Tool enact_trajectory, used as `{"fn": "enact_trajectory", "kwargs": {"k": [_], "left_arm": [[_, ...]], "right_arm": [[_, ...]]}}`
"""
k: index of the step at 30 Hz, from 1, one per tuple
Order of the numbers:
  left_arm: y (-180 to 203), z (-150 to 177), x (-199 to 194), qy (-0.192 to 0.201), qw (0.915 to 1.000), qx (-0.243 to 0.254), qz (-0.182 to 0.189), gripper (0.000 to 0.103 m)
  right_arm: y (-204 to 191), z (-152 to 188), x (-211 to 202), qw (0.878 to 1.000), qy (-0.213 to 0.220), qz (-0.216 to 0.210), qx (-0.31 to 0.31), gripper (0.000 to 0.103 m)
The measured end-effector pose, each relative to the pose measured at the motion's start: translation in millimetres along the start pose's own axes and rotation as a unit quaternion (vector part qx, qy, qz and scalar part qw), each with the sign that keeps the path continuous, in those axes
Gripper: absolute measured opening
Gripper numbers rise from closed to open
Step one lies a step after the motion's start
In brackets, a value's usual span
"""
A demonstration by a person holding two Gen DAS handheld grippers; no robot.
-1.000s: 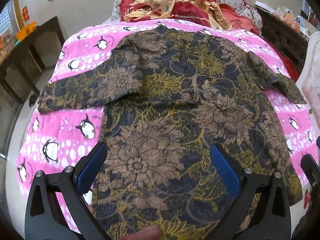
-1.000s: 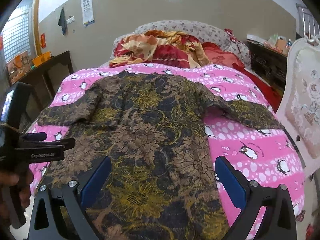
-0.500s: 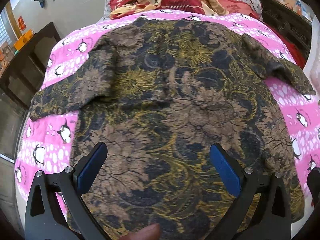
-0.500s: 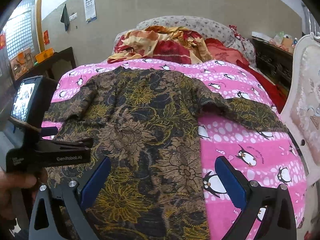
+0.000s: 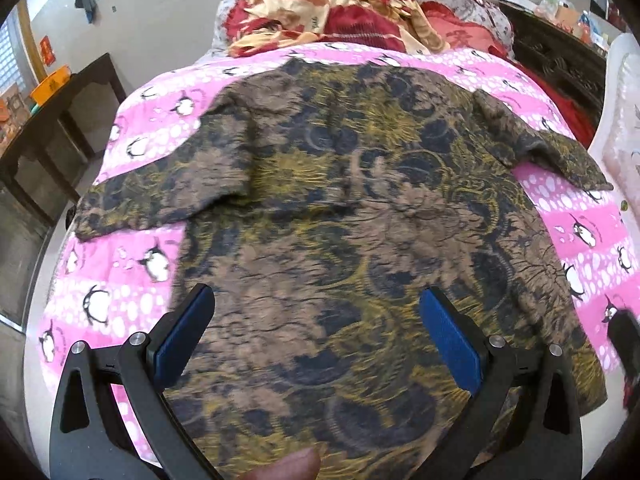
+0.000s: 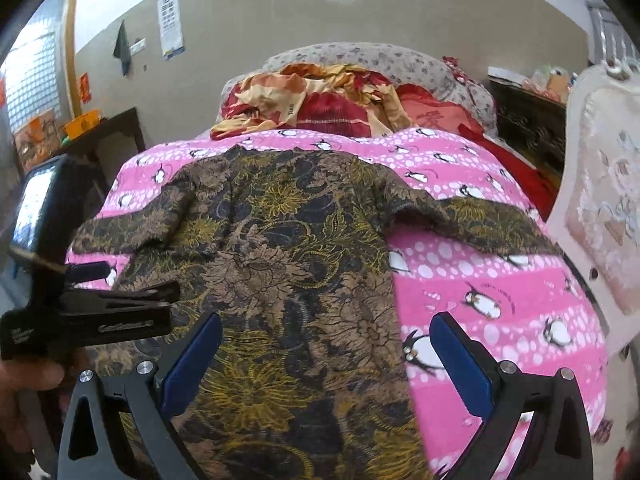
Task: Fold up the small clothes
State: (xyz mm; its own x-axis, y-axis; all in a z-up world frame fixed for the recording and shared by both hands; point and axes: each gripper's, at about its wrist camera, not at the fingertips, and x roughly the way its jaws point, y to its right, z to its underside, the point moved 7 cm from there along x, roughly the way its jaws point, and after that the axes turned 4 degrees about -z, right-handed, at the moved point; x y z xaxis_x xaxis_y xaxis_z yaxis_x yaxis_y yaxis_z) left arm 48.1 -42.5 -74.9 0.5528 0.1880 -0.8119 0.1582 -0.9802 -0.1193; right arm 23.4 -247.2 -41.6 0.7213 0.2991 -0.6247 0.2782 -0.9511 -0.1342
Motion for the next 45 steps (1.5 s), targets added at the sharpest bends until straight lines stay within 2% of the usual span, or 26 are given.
{"fn": "enact_trajectory", "kwargs": {"k": [3, 4, 9, 12, 13, 16, 20, 23, 25, 29, 30, 32, 35, 37, 45], "left_arm": [[-27.0, 1.4, -4.0, 0.014, 0.9997, -0.022, -0.001, 0.103], [-35.0, 2.2, -2.9, 0.013, 0.9995, -0.029, -0.002, 0.103], [-55.9, -0.7, 2.4, 0.036, 0.9987, -0.035, 0.002, 0.103], [-53.3, -5.7, 13.5, 0.052, 0.9961, -0.039, 0.059, 0.103], [-52.6, -5.5, 20.8, 0.046, 0.9958, -0.039, 0.069, 0.103], [-51.2, -5.6, 42.4, 0.019, 0.9969, -0.036, 0.068, 0.103], [-53.0, -10.6, 74.9, 0.004, 0.9985, -0.035, 0.042, 0.103], [-53.9, -17.7, 96.9, 0.003, 0.9994, -0.025, 0.024, 0.103], [-54.9, -21.7, 110.1, 0.0, 0.9993, -0.027, 0.027, 0.103], [-50.9, -16.4, 144.0, -0.025, 0.999, -0.029, 0.025, 0.103], [-51.3, -13.9, 146.5, -0.015, 0.9988, -0.037, 0.03, 0.103], [-52.8, -11.8, 143.5, 0.005, 0.9985, -0.046, 0.031, 0.103], [-54.1, -9.0, 141.6, 0.011, 0.9981, -0.051, 0.032, 0.103], [-54.4, -7.6, 140.3, 0.013, 0.9982, -0.051, 0.028, 0.103], [-53.1, -6.9, 139.4, 0.01, 0.9981, -0.053, 0.029, 0.103]], "right_arm": [[-3.3, -6.4, -1.1, 0.999, 0.024, 0.044, 0.007, 0.103], [-4.9, -8.5, 2.9, 0.998, 0.017, 0.06, 0.004, 0.103], [-13.0, -10.6, 23.3, 0.997, -0.029, 0.071, 0.019, 0.103], [-17.9, -9.3, 32.5, 0.994, -0.045, 0.099, -0.001, 0.103], [-19.8, -9.0, 36.0, 0.994, -0.049, 0.097, -0.004, 0.103], [-24.2, -9.6, 50.7, 0.994, -0.058, 0.094, -0.008, 0.103], [-16.3, -10.8, 80.6, 0.991, -0.074, 0.114, 0.003, 0.103], [-9.1, -12.9, 111.1, 0.991, -0.09, 0.096, 0.027, 0.103], [-11.3, -18.7, 129.0, 0.993, -0.087, 0.072, 0.03, 0.103], [-30.1, -34.3, 163.1, 0.997, -0.071, 0.029, -0.015, 0.103], [-33.5, -34.4, 172.1, 0.997, -0.071, 0.026, -0.028, 0.103], [-36.2, -27.3, 189.2, 0.996, -0.078, 0.018, -0.042, 0.103], [-28.2, 6.1, 213.3, 0.993, -0.106, 0.019, -0.043, 0.103], [-26.5, 1.7, 208.7, 0.996, -0.09, 0.006, -0.03, 0.103], [-27.5, 4.2, 214.3, 0.995, -0.096, 0.013, -0.032, 0.103]]}}
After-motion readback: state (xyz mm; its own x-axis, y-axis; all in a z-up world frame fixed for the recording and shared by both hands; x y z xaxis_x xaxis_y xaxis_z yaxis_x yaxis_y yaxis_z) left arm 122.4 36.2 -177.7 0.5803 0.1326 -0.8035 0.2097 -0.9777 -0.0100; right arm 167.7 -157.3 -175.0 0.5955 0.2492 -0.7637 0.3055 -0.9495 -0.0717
